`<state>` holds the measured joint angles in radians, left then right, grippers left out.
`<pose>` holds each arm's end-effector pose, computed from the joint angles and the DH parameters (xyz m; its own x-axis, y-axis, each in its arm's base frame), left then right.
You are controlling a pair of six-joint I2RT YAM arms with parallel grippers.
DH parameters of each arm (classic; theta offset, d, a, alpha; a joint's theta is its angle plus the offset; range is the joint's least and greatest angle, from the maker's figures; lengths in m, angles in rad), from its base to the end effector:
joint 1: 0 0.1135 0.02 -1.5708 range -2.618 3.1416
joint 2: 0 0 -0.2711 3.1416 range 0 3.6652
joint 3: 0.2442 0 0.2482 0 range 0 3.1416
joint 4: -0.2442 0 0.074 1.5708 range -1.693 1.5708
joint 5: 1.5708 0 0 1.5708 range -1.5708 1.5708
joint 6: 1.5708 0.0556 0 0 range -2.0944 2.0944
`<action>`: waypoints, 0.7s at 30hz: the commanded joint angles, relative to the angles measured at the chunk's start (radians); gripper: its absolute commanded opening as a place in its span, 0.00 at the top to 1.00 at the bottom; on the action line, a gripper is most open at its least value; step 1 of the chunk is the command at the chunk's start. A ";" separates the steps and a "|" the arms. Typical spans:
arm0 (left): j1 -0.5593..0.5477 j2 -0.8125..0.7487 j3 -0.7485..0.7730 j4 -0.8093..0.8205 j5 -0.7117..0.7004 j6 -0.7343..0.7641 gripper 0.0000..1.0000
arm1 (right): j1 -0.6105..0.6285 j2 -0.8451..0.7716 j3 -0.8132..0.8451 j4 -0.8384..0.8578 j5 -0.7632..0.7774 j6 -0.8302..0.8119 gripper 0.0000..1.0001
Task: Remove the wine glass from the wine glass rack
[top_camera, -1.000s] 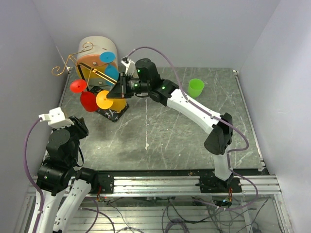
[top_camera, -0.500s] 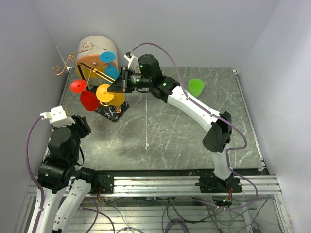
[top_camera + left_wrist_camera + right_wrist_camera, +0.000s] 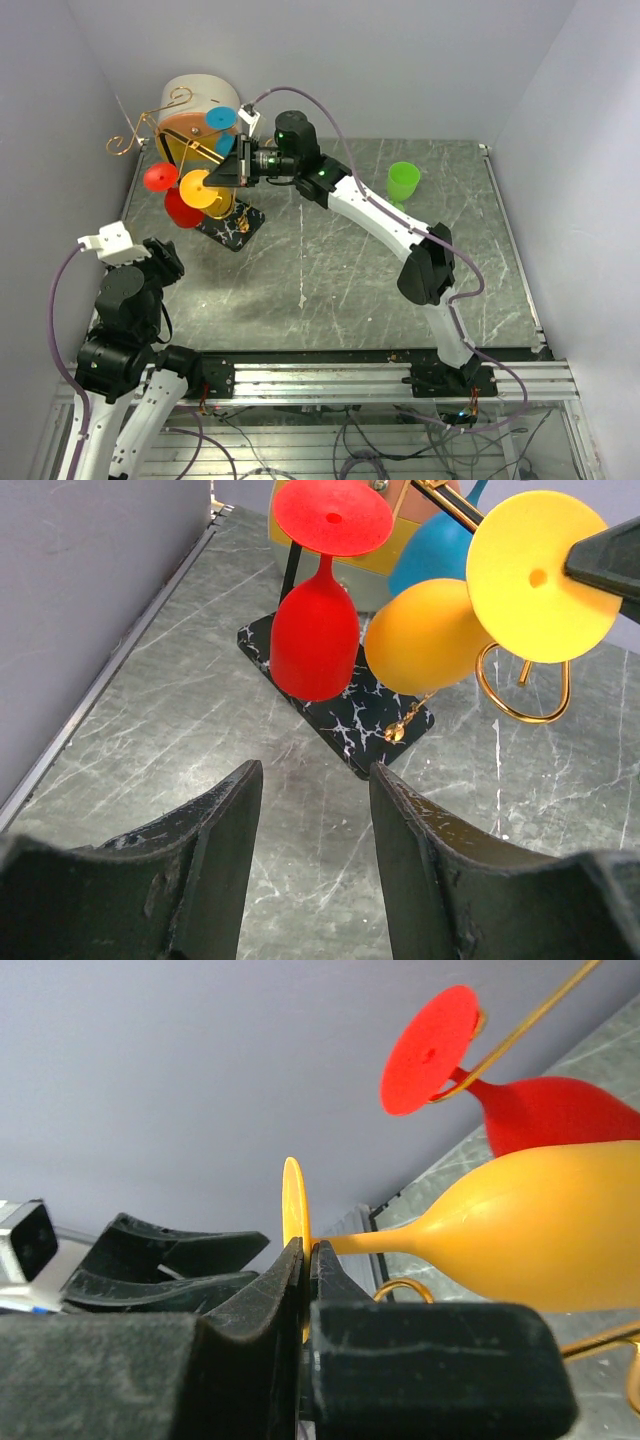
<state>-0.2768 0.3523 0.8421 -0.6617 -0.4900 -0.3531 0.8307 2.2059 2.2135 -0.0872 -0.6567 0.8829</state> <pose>0.0755 0.0057 0.3523 -0.0835 -0.2935 -0.9523 -0.2492 0.9315 -0.2652 0.3383 0.4208 0.3842 -0.8029 0.0282 -0.5954 -0.5905 0.0992 0.8010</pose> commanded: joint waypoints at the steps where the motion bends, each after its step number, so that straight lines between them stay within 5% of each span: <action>1: -0.002 -0.007 -0.003 0.005 -0.024 -0.013 0.42 | 0.010 -0.019 0.006 0.108 -0.066 0.034 1.00; 21: -0.002 -0.007 -0.004 0.003 -0.023 -0.015 0.43 | 0.021 -0.209 0.002 0.105 -0.041 -0.080 1.00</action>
<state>-0.2768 0.3515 0.8421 -0.6636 -0.4934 -0.3565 0.8501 2.0975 2.1975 -0.0193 -0.6956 0.8677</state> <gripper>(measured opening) 0.575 0.014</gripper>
